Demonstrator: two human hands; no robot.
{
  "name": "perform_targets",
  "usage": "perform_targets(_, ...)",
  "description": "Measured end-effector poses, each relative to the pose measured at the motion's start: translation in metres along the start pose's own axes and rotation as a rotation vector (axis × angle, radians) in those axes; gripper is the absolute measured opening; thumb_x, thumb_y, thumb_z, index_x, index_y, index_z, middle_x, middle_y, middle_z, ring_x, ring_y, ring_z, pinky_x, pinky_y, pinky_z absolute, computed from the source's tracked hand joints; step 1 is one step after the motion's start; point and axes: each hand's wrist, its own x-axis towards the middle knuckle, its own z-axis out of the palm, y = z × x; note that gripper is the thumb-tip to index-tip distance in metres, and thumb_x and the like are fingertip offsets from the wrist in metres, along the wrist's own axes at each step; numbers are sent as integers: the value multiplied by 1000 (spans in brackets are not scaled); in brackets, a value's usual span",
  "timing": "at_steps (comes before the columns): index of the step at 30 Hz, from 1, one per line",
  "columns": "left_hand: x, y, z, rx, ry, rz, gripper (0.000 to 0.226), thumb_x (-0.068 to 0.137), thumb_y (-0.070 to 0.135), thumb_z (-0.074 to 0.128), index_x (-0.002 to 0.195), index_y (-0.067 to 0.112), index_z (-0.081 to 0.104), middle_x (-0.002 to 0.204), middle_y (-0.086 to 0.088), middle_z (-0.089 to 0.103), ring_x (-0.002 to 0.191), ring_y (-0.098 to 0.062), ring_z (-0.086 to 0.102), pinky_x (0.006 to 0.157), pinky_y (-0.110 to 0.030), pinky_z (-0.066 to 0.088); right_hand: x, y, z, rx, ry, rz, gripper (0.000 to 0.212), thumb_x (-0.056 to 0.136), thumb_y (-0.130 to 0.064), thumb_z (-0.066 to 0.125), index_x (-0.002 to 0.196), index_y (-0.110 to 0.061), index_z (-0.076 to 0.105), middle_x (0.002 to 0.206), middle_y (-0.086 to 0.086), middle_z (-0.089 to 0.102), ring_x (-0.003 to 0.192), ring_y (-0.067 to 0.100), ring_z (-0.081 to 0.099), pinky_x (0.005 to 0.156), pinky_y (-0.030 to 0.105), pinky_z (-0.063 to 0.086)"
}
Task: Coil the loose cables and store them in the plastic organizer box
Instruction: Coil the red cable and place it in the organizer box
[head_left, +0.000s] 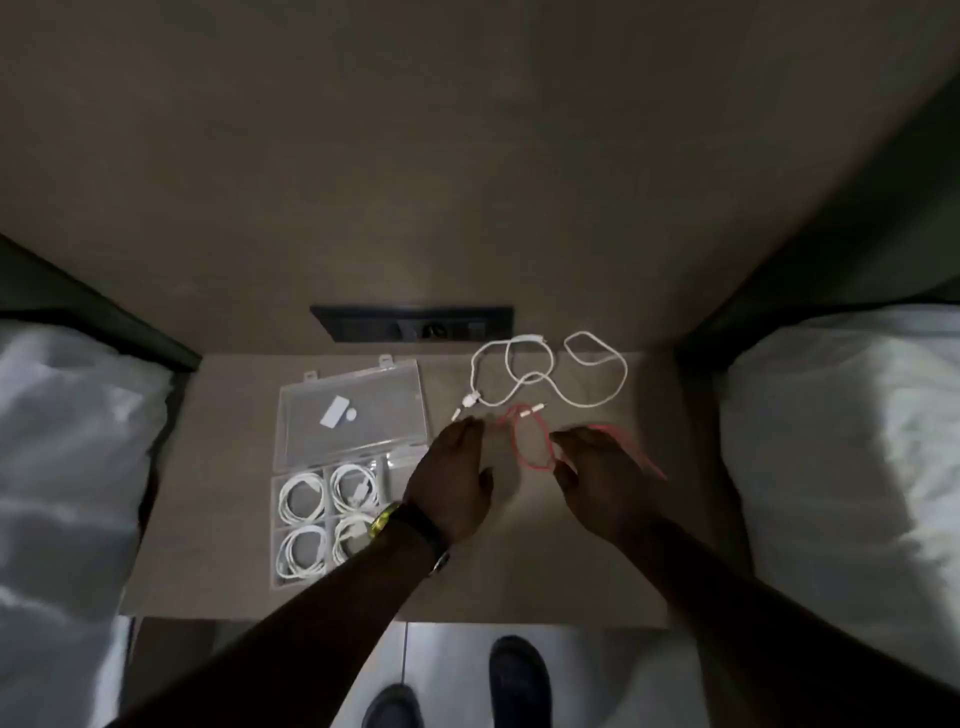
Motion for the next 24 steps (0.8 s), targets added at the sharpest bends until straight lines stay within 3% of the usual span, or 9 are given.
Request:
perform_targets(5,42,-23,22,182,-99,-14,49,85,6,52,134,4,50,137,-18,53,131,-34,43,114,-32,25,15,-4,9,8,76,-57,36,88,-24,58,122,-13,62,116,9,66,109,34,56,94,45,46)
perform_targets(8,44,-21,25,225,-88,18,28,90,7,45,111,6,65,112,-18,67,109,-36,57,95,-37,38,18,-9,6,46,144,-138,39,87,-20,61,125,-12,61,121,9,64,111,33,56,95,42,47)
perform_targets(12,29,5,14,-221,18,129,17,93,19,50,96,17,67,87,-4,72,83,-24,67,70,-32,48,25,-16,-4,118,122,-307,51,87,-11,47,137,-6,51,142,13,52,133,30,43,113,38,34)
perform_targets(14,22,16,2,-467,45,93,18,95,31,51,88,23,66,75,3,68,73,-14,66,68,-28,49,35,-13,-14,75,78,-301,43,87,-20,39,123,-7,60,123,15,62,118,35,54,102,42,41)
perform_targets(16,19,22,-8,-723,52,-53,20,94,31,56,82,20,67,67,1,65,64,-15,63,68,-32,49,46,-6,-25,95,92,-248,29,91,-21,41,104,-9,64,102,13,66,99,36,60,86,43,46)
perform_targets(20,9,37,-17,-1127,-131,-347,22,93,20,59,78,9,71,54,3,50,47,-11,47,61,-32,52,58,11,-40,264,307,-89,25,98,-21,42,100,-12,65,99,9,69,90,31,65,75,31,44)
perform_targets(24,7,56,-31,-1399,-379,-489,30,94,29,55,83,4,66,59,-2,45,44,-11,36,43,-21,31,65,21,-30,217,307,38,25,102,-26,43,109,-17,66,105,10,72,100,34,64,82,38,47)
